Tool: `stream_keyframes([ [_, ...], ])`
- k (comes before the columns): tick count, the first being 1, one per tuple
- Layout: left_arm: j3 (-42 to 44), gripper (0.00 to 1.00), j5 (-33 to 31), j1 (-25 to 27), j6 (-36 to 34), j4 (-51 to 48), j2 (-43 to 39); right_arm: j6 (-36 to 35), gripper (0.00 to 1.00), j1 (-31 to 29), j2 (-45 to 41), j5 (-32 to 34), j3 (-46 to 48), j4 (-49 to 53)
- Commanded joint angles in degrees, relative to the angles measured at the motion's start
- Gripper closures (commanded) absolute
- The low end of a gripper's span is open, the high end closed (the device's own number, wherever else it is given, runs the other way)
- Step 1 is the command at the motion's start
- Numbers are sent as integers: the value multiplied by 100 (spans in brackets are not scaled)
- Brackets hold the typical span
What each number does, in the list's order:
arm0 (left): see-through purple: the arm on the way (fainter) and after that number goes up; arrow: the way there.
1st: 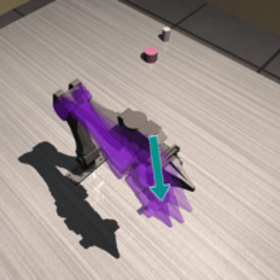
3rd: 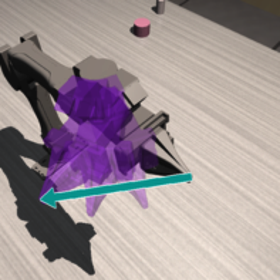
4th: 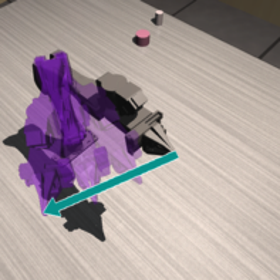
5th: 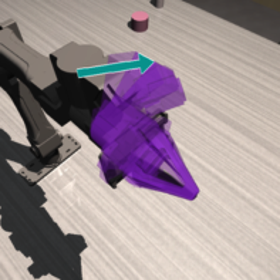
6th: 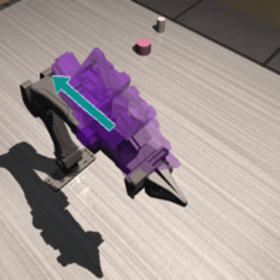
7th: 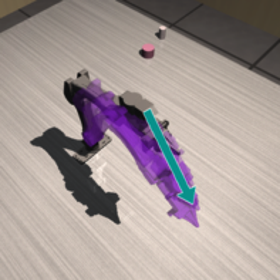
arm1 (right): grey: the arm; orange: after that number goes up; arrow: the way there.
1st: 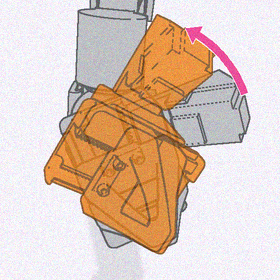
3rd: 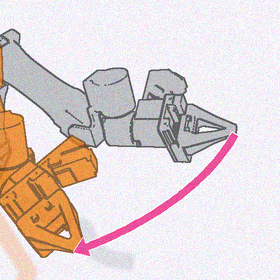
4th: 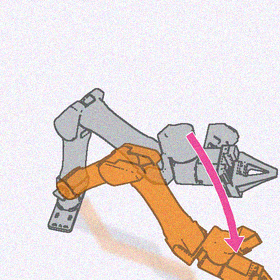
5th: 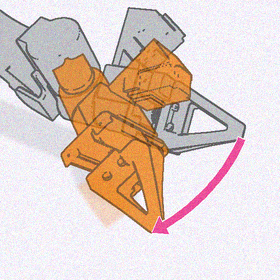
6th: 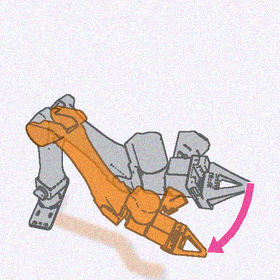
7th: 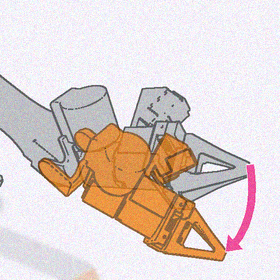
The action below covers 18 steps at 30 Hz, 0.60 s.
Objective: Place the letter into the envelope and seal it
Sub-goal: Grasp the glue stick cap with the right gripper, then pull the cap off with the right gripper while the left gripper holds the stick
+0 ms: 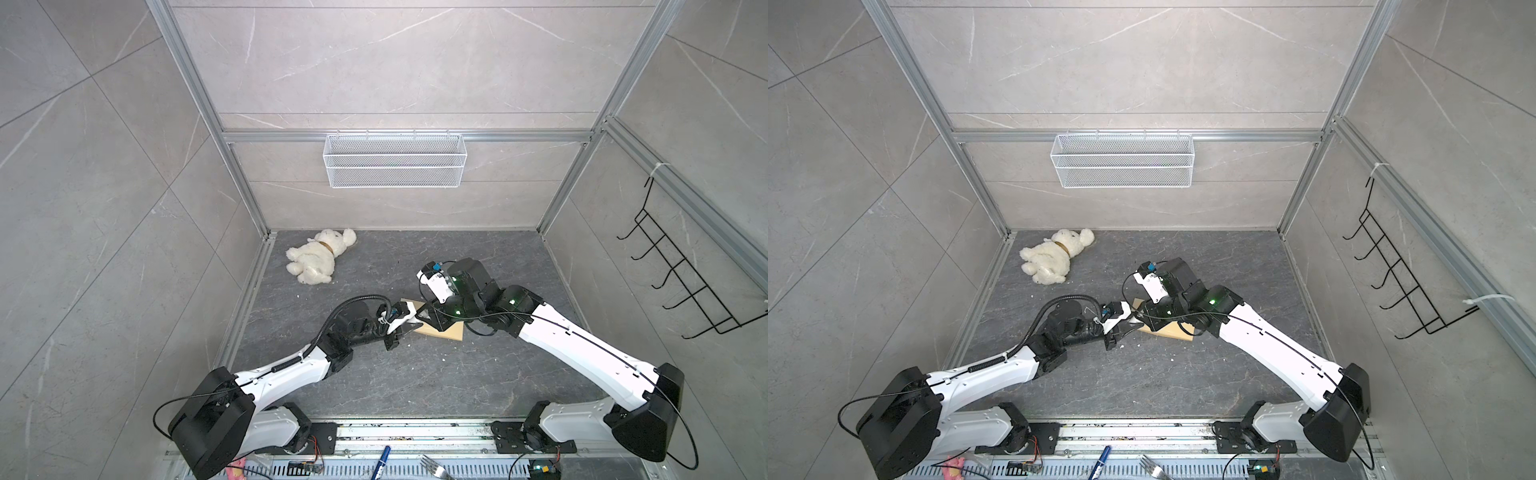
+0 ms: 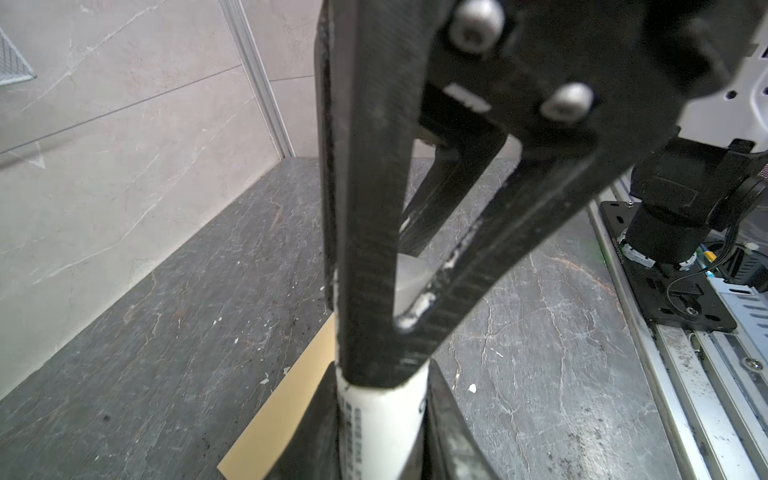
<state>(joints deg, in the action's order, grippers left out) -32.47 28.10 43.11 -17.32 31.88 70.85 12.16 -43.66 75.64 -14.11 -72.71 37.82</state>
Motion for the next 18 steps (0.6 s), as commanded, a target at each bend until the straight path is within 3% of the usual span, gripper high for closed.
stream_keyframes([
  [1, 55, 100, 227, -18, -215, -613, 43, -300, 100, 64, -338, 383, -340, -16],
  [18, 226, 100, -105, -17, -215, -601, -153, -365, 96, 86, -616, 726, -500, 266],
])
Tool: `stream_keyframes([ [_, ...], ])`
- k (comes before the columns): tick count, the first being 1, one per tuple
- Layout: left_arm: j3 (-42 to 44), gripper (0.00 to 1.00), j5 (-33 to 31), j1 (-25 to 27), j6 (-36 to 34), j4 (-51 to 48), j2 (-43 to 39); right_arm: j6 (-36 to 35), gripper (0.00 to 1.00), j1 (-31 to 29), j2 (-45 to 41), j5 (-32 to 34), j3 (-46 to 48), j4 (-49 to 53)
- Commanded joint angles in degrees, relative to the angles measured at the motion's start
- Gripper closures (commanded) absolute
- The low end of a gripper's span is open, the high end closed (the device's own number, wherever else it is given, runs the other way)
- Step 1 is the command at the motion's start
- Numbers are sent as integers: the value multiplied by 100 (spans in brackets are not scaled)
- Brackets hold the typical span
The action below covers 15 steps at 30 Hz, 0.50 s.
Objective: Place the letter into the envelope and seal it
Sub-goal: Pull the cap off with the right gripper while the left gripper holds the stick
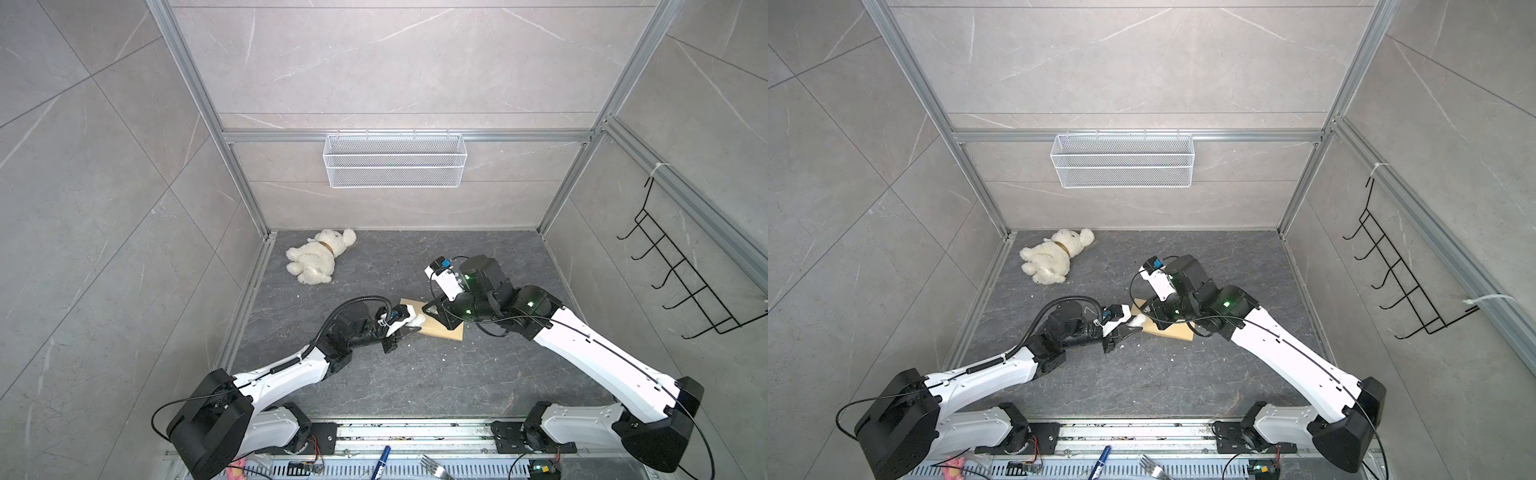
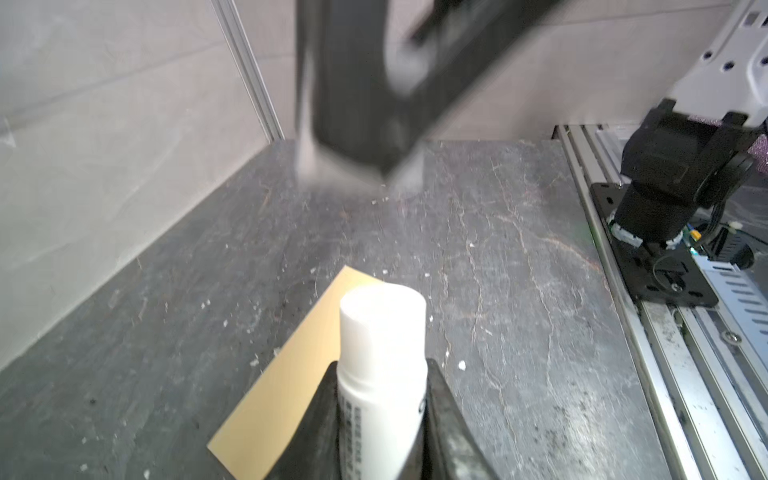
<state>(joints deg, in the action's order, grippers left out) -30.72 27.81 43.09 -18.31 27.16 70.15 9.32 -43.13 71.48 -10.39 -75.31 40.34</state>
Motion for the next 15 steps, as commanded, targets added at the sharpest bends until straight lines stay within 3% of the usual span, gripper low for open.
stream_keyframes([
  [1, 52, 100, -87, -18, -109, -123, -99, -78, 96, 46, -213, 406, -256, 14],
  [6, 83, 100, -247, -16, -19, -74, -248, 36, 95, 310, -54, 1030, -375, 195],
  [15, 106, 100, -477, -13, 357, 229, -499, 64, 94, 1639, 928, 1444, -451, 451],
])
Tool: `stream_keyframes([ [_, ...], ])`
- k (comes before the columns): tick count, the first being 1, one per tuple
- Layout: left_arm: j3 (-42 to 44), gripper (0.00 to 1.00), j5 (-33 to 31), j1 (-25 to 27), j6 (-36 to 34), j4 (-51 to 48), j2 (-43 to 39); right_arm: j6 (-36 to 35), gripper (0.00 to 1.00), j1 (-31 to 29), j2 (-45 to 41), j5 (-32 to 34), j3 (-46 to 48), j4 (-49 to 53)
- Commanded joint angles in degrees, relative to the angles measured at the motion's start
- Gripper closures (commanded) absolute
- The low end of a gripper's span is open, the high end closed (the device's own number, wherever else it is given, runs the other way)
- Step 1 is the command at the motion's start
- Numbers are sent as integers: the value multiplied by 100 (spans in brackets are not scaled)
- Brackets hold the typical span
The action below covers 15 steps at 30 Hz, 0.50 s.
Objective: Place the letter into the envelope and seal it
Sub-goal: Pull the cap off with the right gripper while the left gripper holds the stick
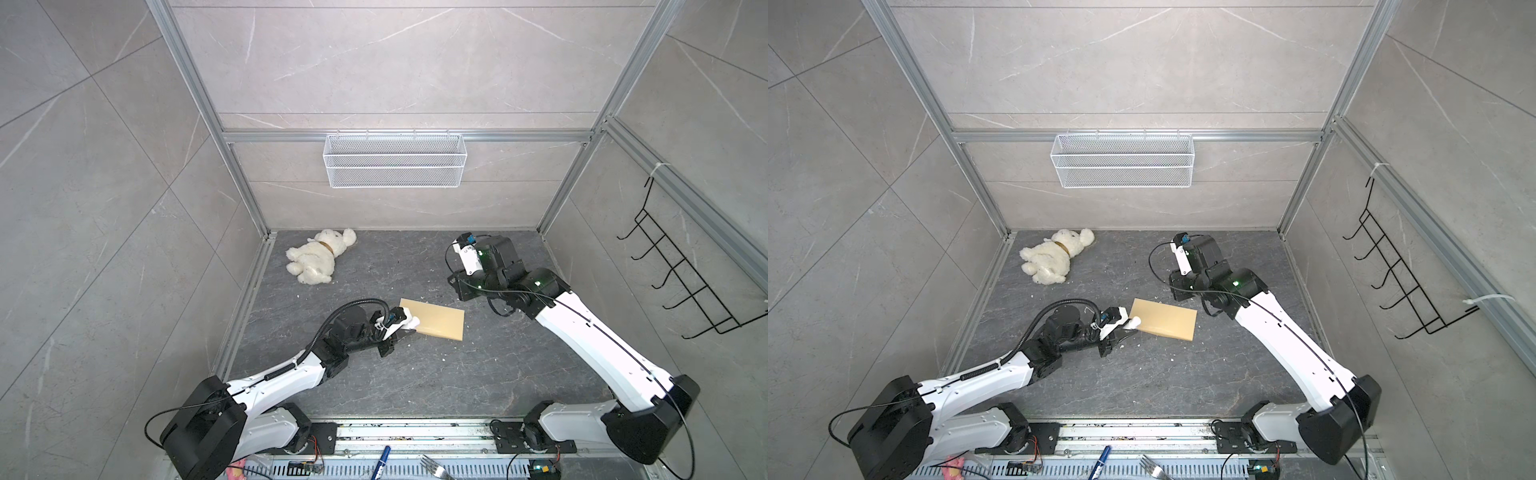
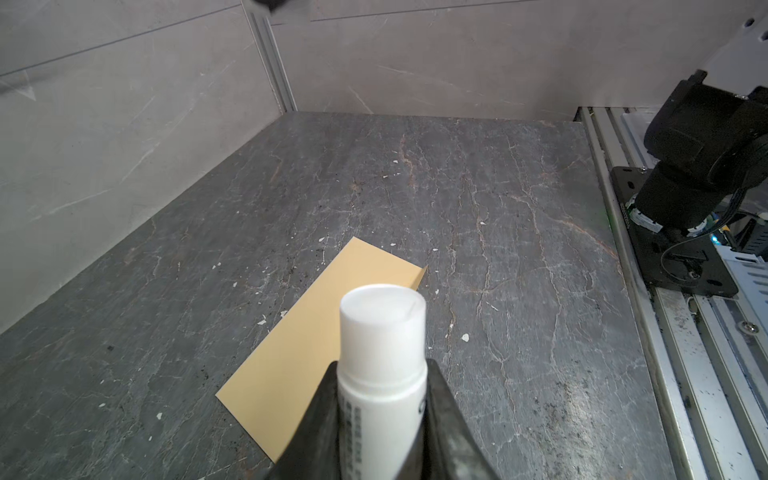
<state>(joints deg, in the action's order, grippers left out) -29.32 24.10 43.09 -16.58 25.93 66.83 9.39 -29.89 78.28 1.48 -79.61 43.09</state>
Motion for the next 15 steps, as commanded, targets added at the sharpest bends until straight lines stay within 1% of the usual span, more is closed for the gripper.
stream_keyframes([
  [1, -36, 100, -123, -16, 219, 350, -188, 47, 94, 439, 354, 295, 8, 126],
  [7, -32, 100, -302, -18, 380, 360, -343, 11, 94, 1067, 1158, 321, 146, -196],
  [15, -6, 100, -501, -16, 411, 224, -493, 32, 94, 1541, 2117, 169, 222, -727],
])
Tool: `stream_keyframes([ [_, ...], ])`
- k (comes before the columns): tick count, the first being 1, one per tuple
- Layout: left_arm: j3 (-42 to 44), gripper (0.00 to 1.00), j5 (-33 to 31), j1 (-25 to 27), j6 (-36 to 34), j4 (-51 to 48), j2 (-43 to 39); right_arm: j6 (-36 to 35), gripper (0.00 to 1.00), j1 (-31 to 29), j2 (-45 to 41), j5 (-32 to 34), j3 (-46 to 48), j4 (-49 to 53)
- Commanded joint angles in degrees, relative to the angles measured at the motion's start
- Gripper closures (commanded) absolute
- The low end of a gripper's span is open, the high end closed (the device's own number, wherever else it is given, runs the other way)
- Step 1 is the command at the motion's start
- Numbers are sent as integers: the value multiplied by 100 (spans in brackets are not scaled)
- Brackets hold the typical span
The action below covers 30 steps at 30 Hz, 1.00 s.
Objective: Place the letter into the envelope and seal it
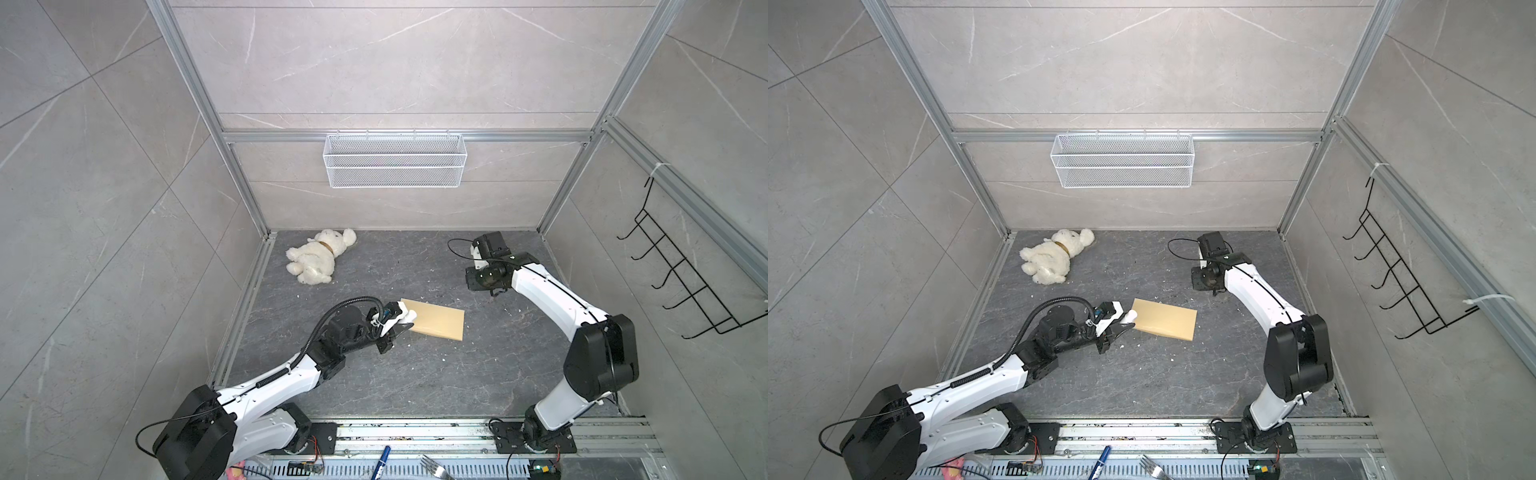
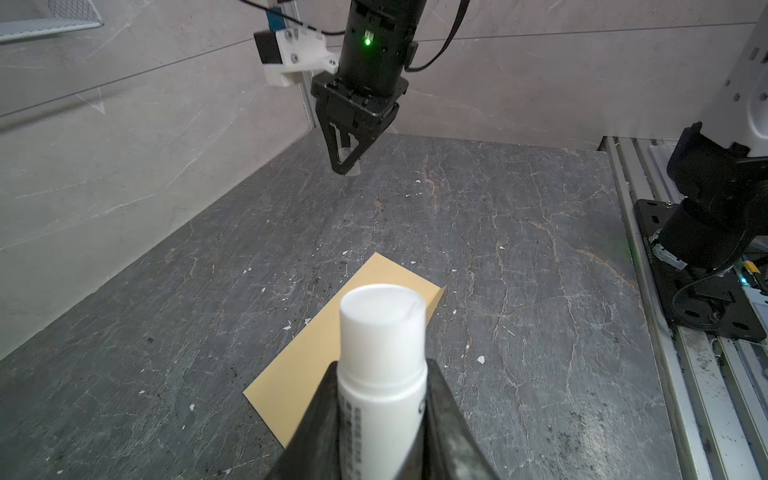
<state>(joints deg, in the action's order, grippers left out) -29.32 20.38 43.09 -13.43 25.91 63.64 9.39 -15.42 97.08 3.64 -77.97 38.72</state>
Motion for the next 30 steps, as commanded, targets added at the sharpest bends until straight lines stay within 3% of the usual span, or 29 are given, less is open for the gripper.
stream_keyframes([
  [1, 5, 100, -144, -13, 89, 229, -194, 21, 93, 155, 369, -63, 23, -319],
  [11, 76, 100, -220, -14, 88, 223, -225, -33, 89, 515, 1496, -140, -441, -350],
  [20, 88, 100, -244, -19, 88, 231, -177, -58, 80, 610, 2029, -118, -701, -188],
  [30, 97, 100, -279, -16, 131, 230, -159, -121, 54, 614, 2168, -91, -771, -48],
])
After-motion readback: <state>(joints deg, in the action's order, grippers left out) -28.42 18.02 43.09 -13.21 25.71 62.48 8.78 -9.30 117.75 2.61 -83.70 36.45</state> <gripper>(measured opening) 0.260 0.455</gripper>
